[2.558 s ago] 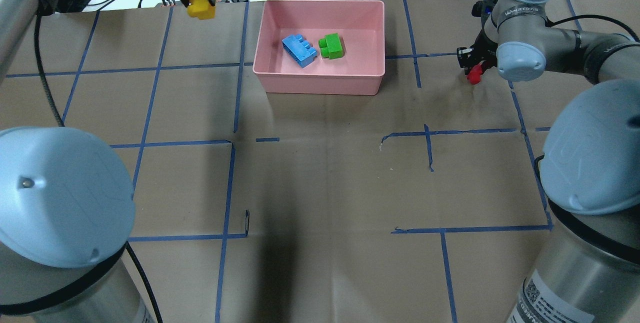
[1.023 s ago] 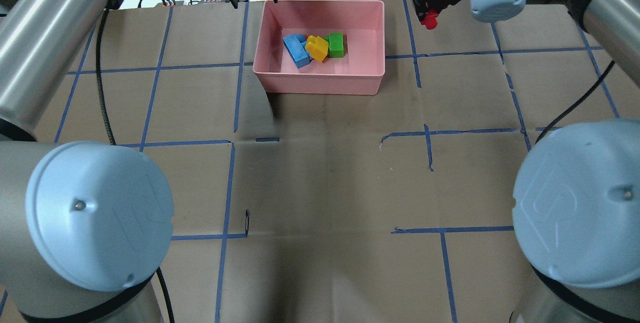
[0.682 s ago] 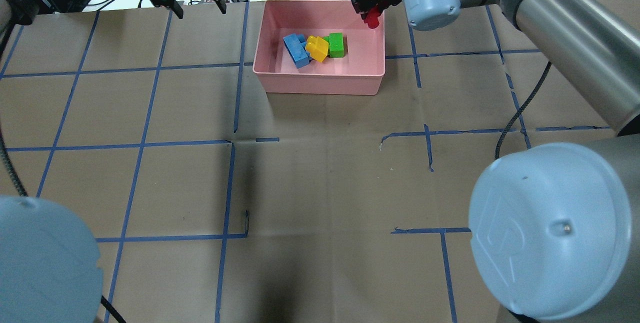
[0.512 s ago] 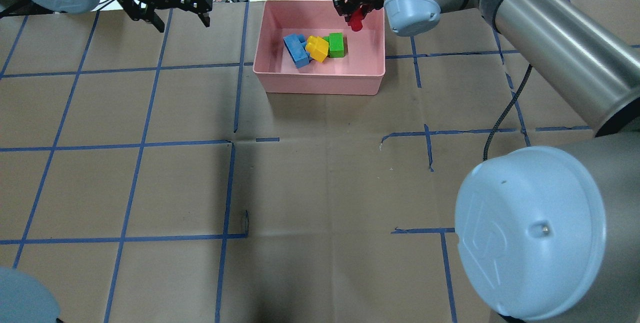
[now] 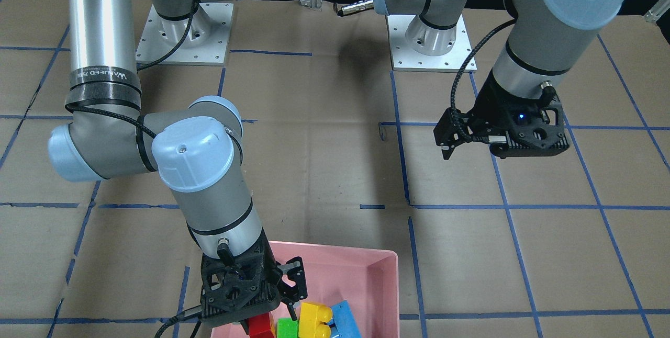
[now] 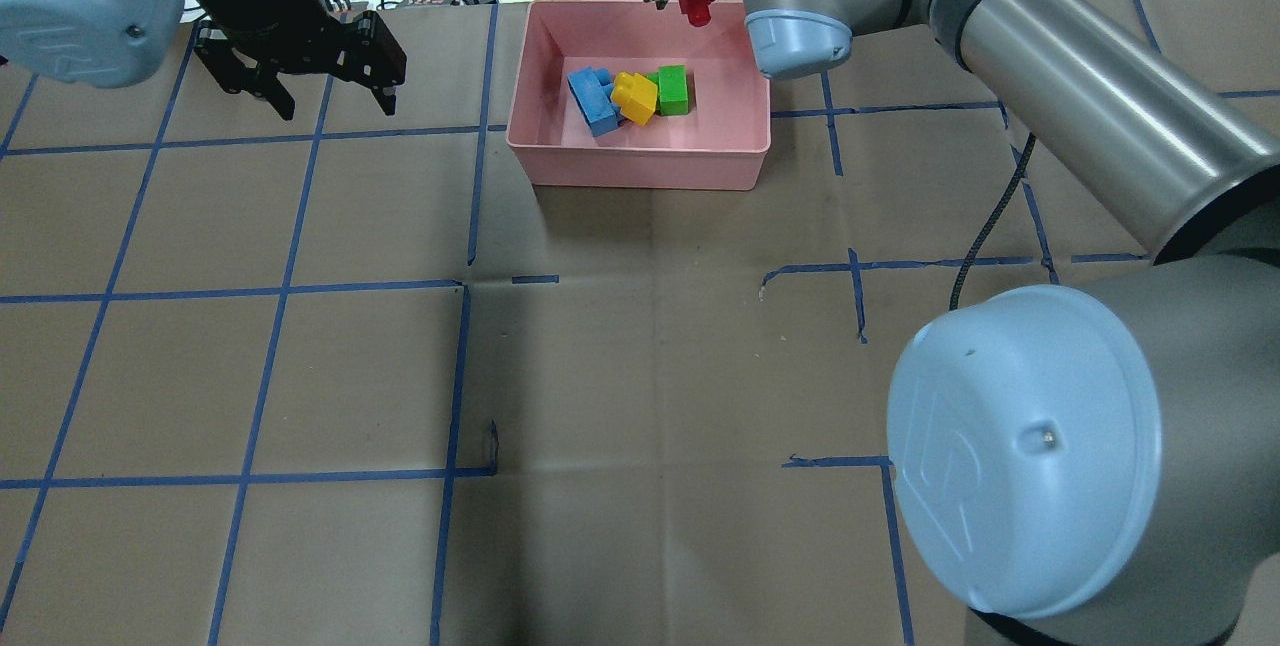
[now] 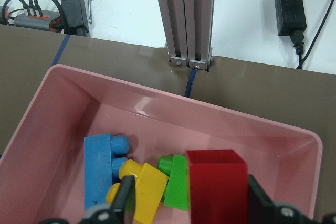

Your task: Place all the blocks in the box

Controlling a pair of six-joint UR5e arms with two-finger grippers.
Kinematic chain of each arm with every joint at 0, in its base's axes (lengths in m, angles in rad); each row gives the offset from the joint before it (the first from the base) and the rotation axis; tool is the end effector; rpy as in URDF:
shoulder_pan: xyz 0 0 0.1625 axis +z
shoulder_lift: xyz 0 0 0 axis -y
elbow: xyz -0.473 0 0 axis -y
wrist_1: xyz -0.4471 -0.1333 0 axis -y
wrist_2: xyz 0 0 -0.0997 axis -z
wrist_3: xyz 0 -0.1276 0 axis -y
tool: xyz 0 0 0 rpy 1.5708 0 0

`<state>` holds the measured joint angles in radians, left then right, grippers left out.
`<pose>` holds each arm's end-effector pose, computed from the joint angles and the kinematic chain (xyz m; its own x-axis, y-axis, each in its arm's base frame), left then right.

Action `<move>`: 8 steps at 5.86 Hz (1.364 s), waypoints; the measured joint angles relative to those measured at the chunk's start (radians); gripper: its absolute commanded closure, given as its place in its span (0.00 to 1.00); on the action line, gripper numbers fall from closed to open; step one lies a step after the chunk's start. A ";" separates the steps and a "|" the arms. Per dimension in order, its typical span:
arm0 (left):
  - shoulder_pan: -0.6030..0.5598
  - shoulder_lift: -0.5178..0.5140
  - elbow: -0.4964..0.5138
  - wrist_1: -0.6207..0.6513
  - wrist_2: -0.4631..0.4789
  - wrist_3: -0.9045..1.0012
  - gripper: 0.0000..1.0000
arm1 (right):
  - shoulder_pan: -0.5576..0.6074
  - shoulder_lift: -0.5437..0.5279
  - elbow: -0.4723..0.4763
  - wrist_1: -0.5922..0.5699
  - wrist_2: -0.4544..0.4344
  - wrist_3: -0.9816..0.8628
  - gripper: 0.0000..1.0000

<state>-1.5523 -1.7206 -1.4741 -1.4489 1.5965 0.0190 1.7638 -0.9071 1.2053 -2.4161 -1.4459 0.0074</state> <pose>-0.1184 -0.6276 0.4861 -0.9996 -0.0013 -0.0269 0.0005 0.9977 -0.0682 0.3133 -0.8250 0.3475 -0.9625 -0.2477 -0.1102 -0.1567 0.8400 -0.5194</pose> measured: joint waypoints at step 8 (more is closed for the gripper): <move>0.046 0.052 0.006 -0.109 -0.049 0.079 0.00 | -0.057 -0.141 0.028 0.322 -0.014 -0.004 0.00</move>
<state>-1.5064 -1.6682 -1.4684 -1.5574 1.5478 0.0981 1.7070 -1.0477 1.2337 -2.0936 -1.4600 0.0037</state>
